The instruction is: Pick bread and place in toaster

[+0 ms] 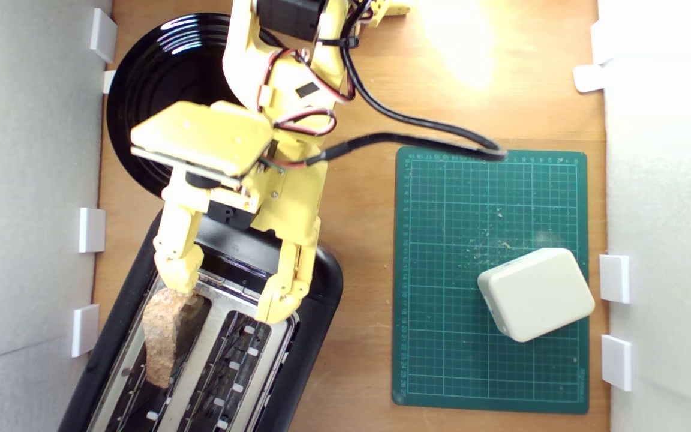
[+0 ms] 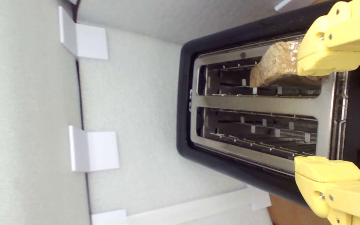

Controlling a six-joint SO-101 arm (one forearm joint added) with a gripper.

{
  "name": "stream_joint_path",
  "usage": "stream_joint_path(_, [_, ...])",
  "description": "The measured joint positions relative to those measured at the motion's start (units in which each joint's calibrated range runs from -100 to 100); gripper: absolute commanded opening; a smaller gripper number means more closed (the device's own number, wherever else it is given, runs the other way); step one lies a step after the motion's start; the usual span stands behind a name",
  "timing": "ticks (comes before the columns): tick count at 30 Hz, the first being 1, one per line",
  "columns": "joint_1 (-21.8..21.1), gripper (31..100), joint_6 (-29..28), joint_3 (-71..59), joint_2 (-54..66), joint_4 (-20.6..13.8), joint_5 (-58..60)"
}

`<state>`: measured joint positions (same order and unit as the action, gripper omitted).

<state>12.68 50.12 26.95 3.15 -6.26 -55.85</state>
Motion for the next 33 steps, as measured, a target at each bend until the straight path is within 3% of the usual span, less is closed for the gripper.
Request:
stream_joint_path(10, [-0.1,86.9,-4.5,0.1,17.7,1.1,0.0])
stream_joint_path(14, [-4.0,86.9,-12.7,0.1,22.7,1.1,0.0])
stream_joint_path(18, [-4.7,86.8,-21.4,-0.6,25.3,1.7,0.0])
stream_joint_path(22, [-9.3,86.2,-29.1,-1.5,28.1,0.6,-2.0])
stream_joint_path(27, [-14.6,75.3,-34.3,-3.0,30.9,0.5,-8.2])
stream_joint_path(33, [-19.5,65.1,-35.4,-12.7,36.0,1.2,-9.8])
